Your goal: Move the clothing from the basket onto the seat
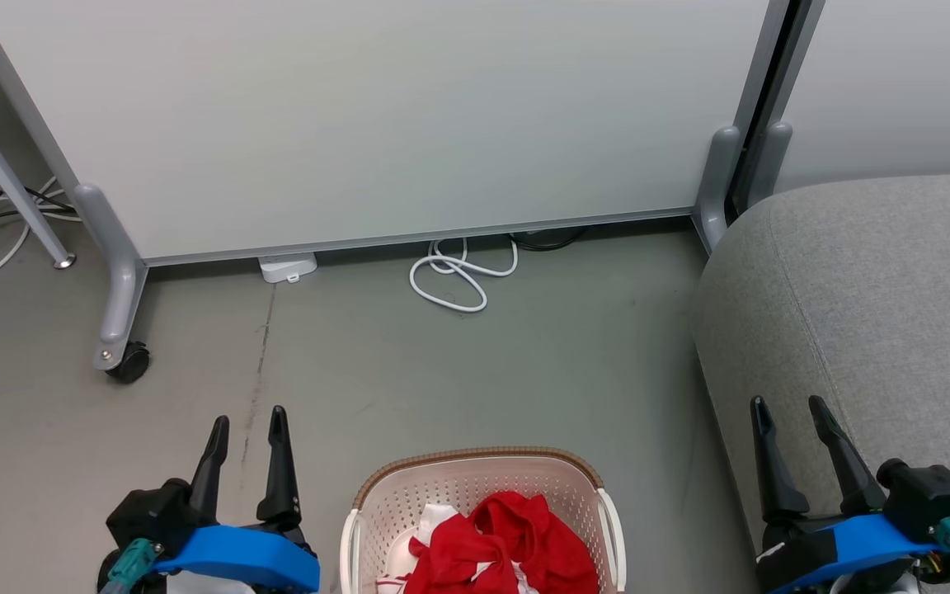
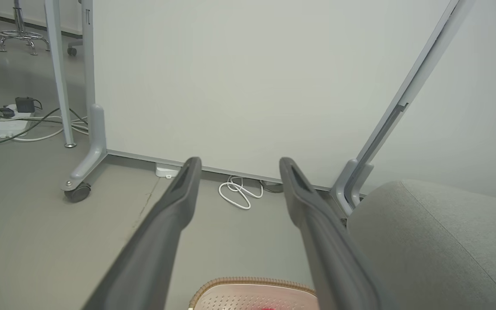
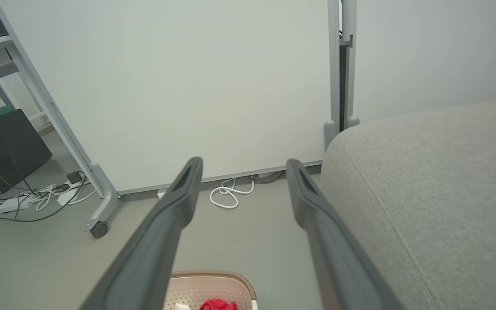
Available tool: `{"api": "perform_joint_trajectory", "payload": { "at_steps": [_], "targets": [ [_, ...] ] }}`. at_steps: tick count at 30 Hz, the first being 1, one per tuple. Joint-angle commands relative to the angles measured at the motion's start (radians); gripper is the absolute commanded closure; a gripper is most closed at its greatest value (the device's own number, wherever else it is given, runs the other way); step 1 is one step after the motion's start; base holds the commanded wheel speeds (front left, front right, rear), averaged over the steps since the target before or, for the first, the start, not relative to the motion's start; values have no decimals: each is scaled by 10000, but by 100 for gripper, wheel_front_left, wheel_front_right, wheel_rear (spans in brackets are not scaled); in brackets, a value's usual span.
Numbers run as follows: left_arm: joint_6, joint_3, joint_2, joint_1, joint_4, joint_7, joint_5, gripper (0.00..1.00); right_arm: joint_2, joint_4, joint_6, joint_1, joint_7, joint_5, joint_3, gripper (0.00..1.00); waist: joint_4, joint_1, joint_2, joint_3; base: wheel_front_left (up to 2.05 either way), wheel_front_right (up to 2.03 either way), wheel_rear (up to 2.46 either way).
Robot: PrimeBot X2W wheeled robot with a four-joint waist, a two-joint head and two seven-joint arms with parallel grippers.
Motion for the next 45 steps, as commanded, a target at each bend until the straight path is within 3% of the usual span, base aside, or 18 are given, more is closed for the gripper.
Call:
{"api": "perform_joint_trajectory", "payload": {
  "at_steps": [1,21,39,45],
  "targets": [
    [-50,-68,8,-144,16,-80,247,0,-62,-37,20,59,-89,-168,7,0,1,1,0,-4,0,0,0],
    [-42,-322,39,-84,424,-447,1716,0,-66,70,25,214,-533,-1474,123,0,-7,1,0,-160,0,0,0],
    [-24,-264,5,-100,454,-445,1501,0,-65,67,24,140,-526,-1374,227,0,-62,1,0,-15,0,0,0],
    [-159,-642,-10,-434,1300,-395,1134,0,-63,-127,24,-113,-435,-1484,426,0,-334,1,0,501,0,0,0]
  ]
}}
